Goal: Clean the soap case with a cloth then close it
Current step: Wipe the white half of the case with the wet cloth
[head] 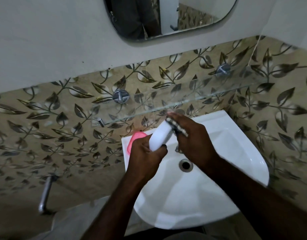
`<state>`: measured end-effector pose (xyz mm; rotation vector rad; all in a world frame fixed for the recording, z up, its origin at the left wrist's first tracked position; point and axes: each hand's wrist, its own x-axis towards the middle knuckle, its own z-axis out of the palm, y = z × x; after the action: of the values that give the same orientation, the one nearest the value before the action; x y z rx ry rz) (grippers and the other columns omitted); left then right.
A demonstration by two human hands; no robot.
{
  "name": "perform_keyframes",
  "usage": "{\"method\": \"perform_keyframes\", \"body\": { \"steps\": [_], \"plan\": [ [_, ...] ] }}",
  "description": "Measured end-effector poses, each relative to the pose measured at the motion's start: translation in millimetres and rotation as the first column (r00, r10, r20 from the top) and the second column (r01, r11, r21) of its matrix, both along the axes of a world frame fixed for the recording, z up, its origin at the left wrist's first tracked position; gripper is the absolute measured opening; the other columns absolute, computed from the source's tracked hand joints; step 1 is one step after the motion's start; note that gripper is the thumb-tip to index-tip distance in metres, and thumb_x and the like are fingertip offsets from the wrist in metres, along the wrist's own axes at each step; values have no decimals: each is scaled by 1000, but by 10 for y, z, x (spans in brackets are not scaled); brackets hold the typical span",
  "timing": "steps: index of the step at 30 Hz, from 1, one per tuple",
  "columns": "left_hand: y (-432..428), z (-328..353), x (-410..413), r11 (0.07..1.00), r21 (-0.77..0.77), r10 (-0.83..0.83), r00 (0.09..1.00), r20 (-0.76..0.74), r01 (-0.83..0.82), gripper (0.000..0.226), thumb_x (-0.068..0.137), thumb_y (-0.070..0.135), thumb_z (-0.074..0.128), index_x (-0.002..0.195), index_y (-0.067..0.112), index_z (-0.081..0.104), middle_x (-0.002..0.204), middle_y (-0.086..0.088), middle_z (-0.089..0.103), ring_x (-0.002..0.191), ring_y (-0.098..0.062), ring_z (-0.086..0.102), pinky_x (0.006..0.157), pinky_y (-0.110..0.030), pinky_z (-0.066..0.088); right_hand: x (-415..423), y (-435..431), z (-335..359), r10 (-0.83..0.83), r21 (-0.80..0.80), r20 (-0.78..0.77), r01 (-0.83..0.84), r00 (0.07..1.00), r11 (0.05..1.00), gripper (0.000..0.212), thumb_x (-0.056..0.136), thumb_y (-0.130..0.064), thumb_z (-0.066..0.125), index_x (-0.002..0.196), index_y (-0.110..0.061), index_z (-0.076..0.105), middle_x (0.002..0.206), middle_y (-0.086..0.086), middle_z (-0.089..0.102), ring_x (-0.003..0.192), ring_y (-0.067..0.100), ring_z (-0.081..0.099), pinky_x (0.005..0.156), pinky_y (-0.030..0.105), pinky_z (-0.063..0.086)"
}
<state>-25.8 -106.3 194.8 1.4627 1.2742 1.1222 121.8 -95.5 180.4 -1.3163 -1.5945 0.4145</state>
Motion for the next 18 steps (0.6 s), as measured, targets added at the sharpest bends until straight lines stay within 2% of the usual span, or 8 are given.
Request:
{"method": "perform_keyframes", "body": {
  "steps": [2,4,7,9,10,13,16,18],
  "plan": [
    [-32,-8,22,1000,-18,1,999,44,-1,43,76,-9,68,50,21,52,42,13,40,39,-3,30,41,-14,27,110,67,23,43,-230,-331,-125,943,965,57,85,15,49,122,-27,61,121,3,68,111,13,63,97,19,46],
    [9,-11,-11,1000,-3,-6,996,94,6,6,72,5,72,71,9,68,58,3,57,51,-13,46,51,-23,38,210,101,14,89,-273,-666,-353,740,895,45,92,9,51,121,-22,62,117,9,69,106,22,64,96,36,49],
    [86,-62,-34,999,-30,-21,975,220,29,37,65,16,76,101,5,72,93,-18,73,80,-30,68,72,-46,55,285,138,-73,78,-211,-897,-578,434,788,37,92,-7,58,128,-12,58,122,23,59,110,39,55,100,61,39],
    [106,-73,-28,996,-65,-30,947,321,54,52,62,20,81,111,6,68,107,-23,71,97,-38,69,84,-52,57,261,149,-159,53,-189,-939,-639,339,745,46,89,-14,64,133,-10,52,123,26,58,109,43,55,96,66,40],
    [120,-91,-36,993,-92,-36,928,371,75,58,62,20,81,115,4,65,110,-23,70,100,-38,68,85,-50,57,248,157,-170,51,-180,-944,-639,326,748,46,89,-14,62,133,-9,50,120,25,59,105,42,58,90,62,47],
    [177,-113,-148,960,-152,-139,872,469,235,59,63,18,78,117,1,64,111,-21,71,100,-35,67,86,-42,56,275,184,-118,95,-195,-888,-556,450,808,39,88,-10,59,127,-7,53,109,17,66,92,29,66,76,41,58],
    [231,-27,-298,859,-197,-348,821,453,473,43,66,19,73,108,10,71,104,-10,74,92,-26,69,80,-34,56,391,192,-24,174,-240,-722,-478,669,845,36,85,-12,62,120,-8,57,108,9,68,97,17,66,85,30,55],
    [282,8,-310,812,-247,-414,820,395,529,44,70,14,75,112,8,68,105,-10,73,91,-25,70,79,-33,57,411,177,24,218,-299,-598,-467,771,832,39,83,-16,66,121,-8,58,110,6,68,98,14,64,85,27,53]
  ]
}}
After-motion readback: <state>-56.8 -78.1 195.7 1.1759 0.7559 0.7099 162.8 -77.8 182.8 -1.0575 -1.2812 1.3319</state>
